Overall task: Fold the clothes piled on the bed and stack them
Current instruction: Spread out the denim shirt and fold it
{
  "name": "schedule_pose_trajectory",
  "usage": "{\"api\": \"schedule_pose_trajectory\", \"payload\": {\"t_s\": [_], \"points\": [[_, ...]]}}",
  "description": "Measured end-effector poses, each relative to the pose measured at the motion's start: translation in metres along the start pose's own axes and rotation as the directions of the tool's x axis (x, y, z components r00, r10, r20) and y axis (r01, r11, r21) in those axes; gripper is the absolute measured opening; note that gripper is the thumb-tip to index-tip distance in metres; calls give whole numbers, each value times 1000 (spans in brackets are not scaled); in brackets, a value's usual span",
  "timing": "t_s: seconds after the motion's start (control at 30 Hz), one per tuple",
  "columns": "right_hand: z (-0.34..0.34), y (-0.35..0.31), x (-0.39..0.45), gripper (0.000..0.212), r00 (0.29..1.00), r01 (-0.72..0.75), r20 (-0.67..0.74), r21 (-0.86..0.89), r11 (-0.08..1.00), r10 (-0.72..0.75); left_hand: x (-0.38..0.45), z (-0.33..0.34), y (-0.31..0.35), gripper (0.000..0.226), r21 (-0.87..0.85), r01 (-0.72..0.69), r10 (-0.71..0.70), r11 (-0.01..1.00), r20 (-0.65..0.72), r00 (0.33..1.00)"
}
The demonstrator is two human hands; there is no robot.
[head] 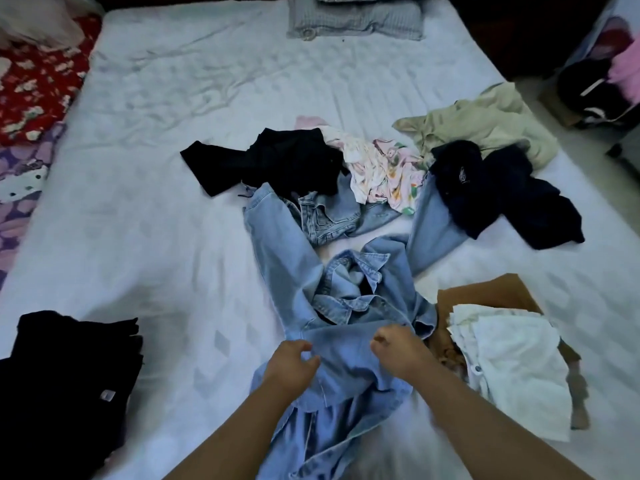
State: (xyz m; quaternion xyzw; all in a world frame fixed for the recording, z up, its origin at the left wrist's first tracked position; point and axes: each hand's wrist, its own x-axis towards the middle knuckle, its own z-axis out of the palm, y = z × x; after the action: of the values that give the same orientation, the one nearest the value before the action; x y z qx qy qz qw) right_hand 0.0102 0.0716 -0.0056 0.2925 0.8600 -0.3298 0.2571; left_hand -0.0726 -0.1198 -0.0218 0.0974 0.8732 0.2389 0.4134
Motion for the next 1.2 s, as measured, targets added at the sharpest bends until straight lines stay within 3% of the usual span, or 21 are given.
{"api": "schedule_pose_trajectory", "payload": {"t_s": [0.07, 0.17, 0.3, 0.37, 0.4, 0.47, 0.5, 0.53, 0.63, 0.7, 0.77, 0.83, 1.0, 1.07, 1.13, 1.2], "points": [[-5, 11, 11, 32, 1000, -22, 13, -13, 1000, 22, 18, 12, 6, 43, 36, 49, -48, 998, -10, 999], [-6, 23, 21, 23, 998, -55, 40, -58, 997, 57, 34, 25, 12, 70, 71, 189, -185, 979, -57, 981], [-4, 32, 20, 29, 994, -50, 92, -39, 998, 54, 48, 32, 26, 105, -359, 316, -372, 878, -98, 923], [-5, 36, 19, 23, 995, -61, 76, 5, 998, 60, 53, 29, 35, 95, -549, 275, -393, 789, -108, 913], [-6, 38, 18, 21, 997, -53, 64, 21, 998, 51, 53, 25, 41, 75, -576, 245, -371, 780, -110, 922], [-8, 37, 16, 12, 999, -39, 30, 31, 999, 38, 44, 11, 53, 28, -518, 225, -312, 826, -87, 946], [-10, 36, 16, 16, 999, -37, 14, 46, 998, 37, 38, 4, 55, 14, -468, 197, -265, 862, -85, 960], [-10, 35, 16, 35, 999, -34, -7, 62, 998, 35, 32, -3, 55, 9, -435, 155, -215, 887, -92, 972], [-13, 15, 10, 73, 996, 41, -77, -1, 999, -41, 2, -32, 44, 12, -500, 56, -103, 864, -67, 992], [-13, -4, 5, 87, 987, 97, -111, -131, 987, -112, -25, -53, 33, 18, -702, 52, -65, 711, 8, 998], [-9, -28, -7, 87, 982, 130, -103, -248, 960, -160, -53, -73, 20, 21, -833, 2, -42, 554, -26, 999], [-1, -54, -22, 81, 965, 170, -141, -308, 936, -222, -79, -90, 3, 23, -882, -59, -41, 467, -88, 995], [21, -121, -60, 95, 879, 276, -314, -283, 919, -360, -142, -126, -27, 25, -869, -172, -14, 463, -202, 979], [22, -144, -73, 85, 837, 364, -281, -352, 862, -469, -163, -139, -34, 26, -830, -236, 44, 505, -248, 968], [23, -167, -92, 54, 786, 437, -244, -431, 790, -568, -188, -152, -39, 25, -804, -290, 94, 519, -284, 954], [23, -179, -101, 30, 781, 435, -247, -444, 783, -574, -195, -158, -44, 27, -782, -303, 61, 545, -324, 944]]}}
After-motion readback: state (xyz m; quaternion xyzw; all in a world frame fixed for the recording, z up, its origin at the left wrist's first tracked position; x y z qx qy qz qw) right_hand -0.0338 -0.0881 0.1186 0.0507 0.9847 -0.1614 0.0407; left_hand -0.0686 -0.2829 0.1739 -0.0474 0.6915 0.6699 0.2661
